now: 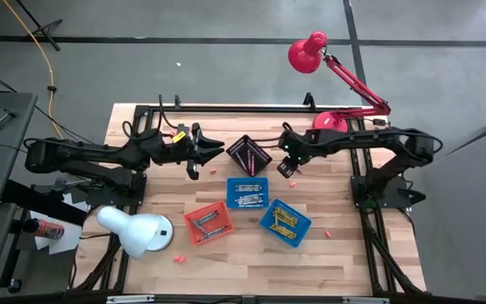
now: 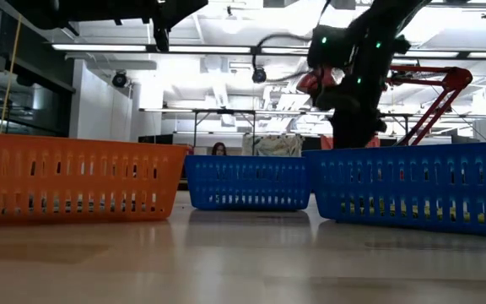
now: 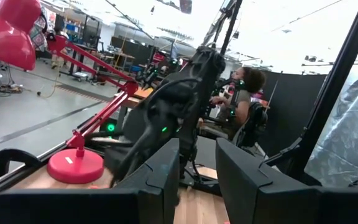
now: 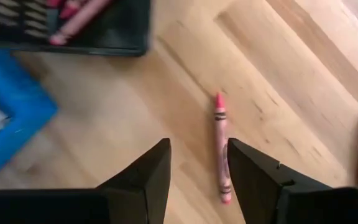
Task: Sort crayons
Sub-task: Put the pink crayon into the black bin
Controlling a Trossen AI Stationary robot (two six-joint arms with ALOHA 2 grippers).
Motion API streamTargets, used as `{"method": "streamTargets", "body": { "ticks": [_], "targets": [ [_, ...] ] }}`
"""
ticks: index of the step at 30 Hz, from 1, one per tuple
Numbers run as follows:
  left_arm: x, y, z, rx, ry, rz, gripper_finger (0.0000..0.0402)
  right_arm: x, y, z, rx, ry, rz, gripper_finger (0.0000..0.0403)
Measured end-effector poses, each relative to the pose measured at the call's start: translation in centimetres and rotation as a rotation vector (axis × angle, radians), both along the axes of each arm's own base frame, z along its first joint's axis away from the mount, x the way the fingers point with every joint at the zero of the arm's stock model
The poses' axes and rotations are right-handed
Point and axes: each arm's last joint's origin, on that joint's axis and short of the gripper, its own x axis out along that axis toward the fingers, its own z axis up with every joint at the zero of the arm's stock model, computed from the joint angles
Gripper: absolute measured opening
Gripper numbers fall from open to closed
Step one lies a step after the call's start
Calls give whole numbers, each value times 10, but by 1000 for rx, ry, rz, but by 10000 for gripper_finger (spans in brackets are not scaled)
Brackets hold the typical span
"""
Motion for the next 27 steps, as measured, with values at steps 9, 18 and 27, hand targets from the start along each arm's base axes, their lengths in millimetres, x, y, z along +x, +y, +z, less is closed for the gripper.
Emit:
{"method": "streamTargets", "body": {
  "ticks": [9,18,27],
  "targets": [
    [0,0,0,0,0,0,94,6,-13,-37,126,118,-24,144],
    [0,0,0,-1,3,0,94,10,-15,-61,119,219,-27,140],
    [0,0,-2,-3,21,0,94,8,-15,-65,115,262,-13,105]
  ]
}}
